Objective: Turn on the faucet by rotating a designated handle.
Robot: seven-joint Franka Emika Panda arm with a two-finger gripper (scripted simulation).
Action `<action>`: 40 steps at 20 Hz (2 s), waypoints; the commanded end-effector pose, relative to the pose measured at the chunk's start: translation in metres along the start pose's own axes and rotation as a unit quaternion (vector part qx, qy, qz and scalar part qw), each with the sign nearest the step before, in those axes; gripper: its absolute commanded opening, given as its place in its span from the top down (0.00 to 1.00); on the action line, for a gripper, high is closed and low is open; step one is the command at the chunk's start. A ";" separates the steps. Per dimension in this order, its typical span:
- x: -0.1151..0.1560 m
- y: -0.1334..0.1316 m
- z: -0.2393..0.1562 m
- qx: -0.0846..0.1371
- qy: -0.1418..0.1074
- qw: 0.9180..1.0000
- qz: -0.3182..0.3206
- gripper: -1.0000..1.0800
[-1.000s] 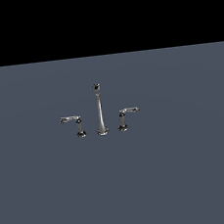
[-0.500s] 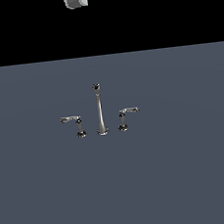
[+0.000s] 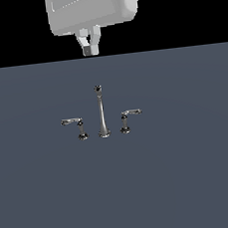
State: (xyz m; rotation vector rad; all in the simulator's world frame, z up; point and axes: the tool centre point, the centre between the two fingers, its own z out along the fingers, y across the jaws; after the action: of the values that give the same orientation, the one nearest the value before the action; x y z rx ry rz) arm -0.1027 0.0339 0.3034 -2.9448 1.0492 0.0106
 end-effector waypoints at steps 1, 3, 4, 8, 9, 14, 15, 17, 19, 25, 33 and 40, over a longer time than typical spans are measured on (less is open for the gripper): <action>0.013 -0.008 0.016 0.001 0.001 1.000 0.030 1.00; 0.023 -0.013 0.029 0.001 0.001 0.999 0.054 1.00; 0.029 -0.015 0.035 0.001 0.001 0.998 0.065 1.00; 0.051 -0.023 0.060 0.000 0.002 0.994 0.112 1.00; 0.057 -0.025 0.066 0.000 0.002 0.992 0.123 1.00; 0.086 -0.031 0.098 -0.001 0.003 0.983 0.183 1.00; 0.093 -0.032 0.105 -0.001 0.004 0.981 0.195 1.00; 0.105 -0.033 0.118 -0.001 0.004 0.976 0.219 1.00; 0.119 -0.034 0.131 -0.002 0.005 0.970 0.244 1.00; 0.157 -0.031 0.169 -0.003 0.007 0.949 0.315 1.00; 0.193 -0.023 0.204 -0.004 0.008 0.925 0.380 1.00; 0.206 -0.019 0.215 -0.004 0.008 0.915 0.403 1.00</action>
State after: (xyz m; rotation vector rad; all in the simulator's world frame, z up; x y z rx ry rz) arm 0.0673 -0.0761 0.0872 -2.2917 2.1510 0.0000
